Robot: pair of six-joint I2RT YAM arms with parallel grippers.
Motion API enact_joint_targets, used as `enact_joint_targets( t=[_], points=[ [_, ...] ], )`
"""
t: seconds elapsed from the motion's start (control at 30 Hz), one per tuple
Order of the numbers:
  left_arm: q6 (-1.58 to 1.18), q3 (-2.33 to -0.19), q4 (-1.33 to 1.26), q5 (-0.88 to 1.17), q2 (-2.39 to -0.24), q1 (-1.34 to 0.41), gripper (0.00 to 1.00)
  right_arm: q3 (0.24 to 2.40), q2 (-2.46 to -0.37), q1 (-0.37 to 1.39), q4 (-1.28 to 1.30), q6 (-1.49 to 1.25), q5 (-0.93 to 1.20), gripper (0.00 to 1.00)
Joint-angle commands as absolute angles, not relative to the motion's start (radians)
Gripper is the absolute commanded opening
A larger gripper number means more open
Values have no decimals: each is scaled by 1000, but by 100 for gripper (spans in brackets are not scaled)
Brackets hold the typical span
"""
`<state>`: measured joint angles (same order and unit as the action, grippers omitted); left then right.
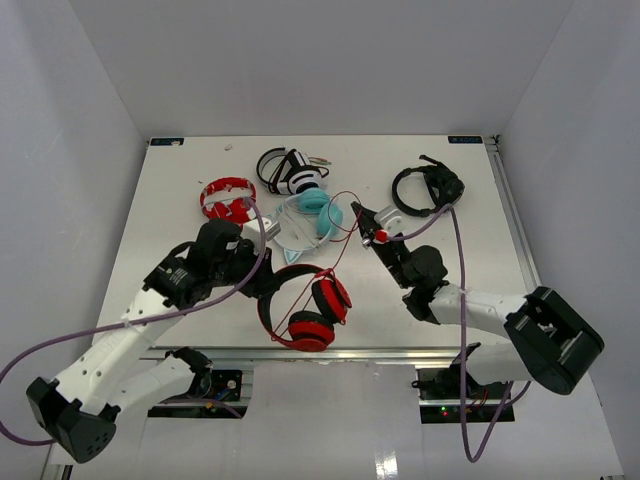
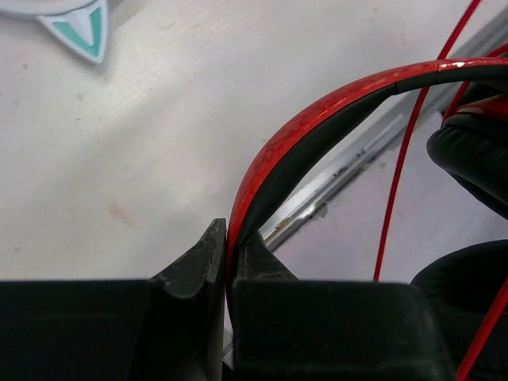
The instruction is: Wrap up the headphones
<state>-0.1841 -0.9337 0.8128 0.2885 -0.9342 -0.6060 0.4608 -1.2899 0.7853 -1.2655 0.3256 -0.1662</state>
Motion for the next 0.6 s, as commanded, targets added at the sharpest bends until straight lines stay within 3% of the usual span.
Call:
enact_joint_targets(
  t=[0.0, 0.2, 0.4, 0.57],
  points=[
    [-199, -1031, 823, 107, -1016, -617, 0, 582, -1129, 779, -1273, 328, -42, 8],
    [-250, -1099, 842, -200, -1095, -668, 0, 857, -1074, 780, -516, 295, 168, 8],
    [-304, -1141, 841, -401, -1174, -757, 0, 1022, -1123, 779, -241, 241, 358, 8],
    [-330, -1168, 837, -547, -1224, -873, 0, 1169, -1213, 779, -22, 264, 343, 8]
  ],
)
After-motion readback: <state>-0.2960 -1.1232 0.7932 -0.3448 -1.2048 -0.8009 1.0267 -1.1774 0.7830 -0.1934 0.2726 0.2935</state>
